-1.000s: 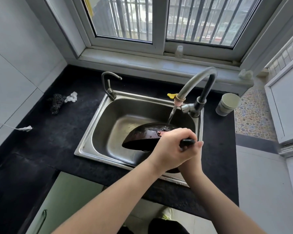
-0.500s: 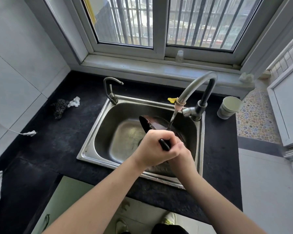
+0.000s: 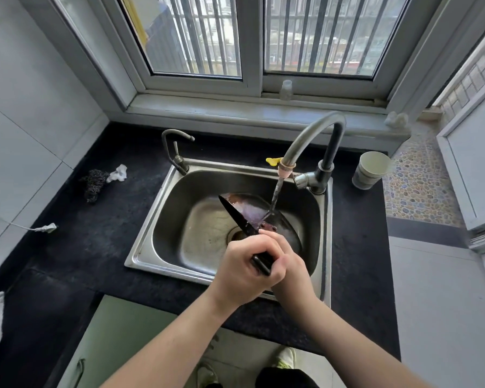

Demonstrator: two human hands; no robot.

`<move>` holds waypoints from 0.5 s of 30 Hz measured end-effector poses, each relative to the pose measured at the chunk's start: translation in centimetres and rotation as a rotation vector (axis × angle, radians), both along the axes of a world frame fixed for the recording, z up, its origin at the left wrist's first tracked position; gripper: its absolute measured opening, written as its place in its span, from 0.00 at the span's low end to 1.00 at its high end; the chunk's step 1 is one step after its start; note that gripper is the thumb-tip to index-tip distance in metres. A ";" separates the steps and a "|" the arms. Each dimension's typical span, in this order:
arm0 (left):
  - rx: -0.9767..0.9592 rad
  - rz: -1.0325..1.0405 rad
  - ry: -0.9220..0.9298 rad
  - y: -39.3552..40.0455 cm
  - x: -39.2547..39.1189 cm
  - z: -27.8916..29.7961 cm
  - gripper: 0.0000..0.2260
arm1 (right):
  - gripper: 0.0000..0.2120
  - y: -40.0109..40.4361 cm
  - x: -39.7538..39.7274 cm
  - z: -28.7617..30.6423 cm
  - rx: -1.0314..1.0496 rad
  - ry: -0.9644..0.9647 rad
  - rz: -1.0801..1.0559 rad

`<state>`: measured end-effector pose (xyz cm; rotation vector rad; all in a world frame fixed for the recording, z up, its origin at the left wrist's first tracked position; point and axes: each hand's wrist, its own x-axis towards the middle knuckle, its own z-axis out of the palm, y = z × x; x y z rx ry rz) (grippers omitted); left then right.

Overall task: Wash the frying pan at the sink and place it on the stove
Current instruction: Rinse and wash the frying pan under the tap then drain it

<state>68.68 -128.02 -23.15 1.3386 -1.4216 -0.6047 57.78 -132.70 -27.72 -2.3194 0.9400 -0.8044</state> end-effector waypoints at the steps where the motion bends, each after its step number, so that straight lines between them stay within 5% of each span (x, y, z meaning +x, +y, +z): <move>1: -0.010 -0.007 -0.007 0.1 0.0 0.1 0.07 | 0.22 0.2 0.1 0.1 -0.012 -0.022 -0.017; 15: -0.002 0.412 0.159 1.4 1.8 -0.7 0.09 | 0.15 0.1 5.5 -2.5 0.080 -0.016 0.095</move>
